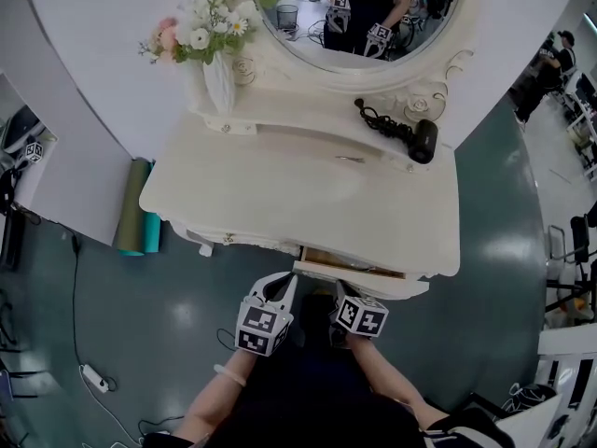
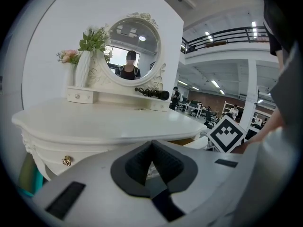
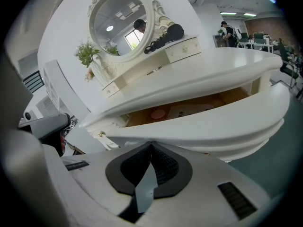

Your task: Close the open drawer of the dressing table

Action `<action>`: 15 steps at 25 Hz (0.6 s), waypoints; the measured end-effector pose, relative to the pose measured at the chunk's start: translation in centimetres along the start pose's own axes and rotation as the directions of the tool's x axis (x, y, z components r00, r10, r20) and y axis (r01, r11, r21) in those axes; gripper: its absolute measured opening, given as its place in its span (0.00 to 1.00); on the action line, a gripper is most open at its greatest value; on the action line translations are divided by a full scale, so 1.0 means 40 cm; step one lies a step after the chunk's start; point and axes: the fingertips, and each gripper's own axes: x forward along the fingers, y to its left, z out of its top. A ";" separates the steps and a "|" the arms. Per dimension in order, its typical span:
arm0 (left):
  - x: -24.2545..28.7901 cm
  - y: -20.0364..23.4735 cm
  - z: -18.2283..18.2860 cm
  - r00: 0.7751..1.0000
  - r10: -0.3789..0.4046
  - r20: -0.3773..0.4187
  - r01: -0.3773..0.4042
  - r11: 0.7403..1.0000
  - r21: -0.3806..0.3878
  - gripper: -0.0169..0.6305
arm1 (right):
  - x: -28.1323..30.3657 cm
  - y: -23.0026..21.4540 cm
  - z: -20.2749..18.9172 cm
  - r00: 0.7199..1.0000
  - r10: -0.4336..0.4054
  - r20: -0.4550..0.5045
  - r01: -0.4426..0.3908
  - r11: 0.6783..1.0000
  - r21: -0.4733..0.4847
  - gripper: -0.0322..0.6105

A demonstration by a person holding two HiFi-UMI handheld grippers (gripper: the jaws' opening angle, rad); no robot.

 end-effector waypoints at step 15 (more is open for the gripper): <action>0.077 0.036 0.028 1.000 0.010 -0.009 -0.011 1.000 -0.017 0.06 | 0.065 -0.013 0.077 1.000 0.008 0.012 -0.008 1.000 -0.016 0.07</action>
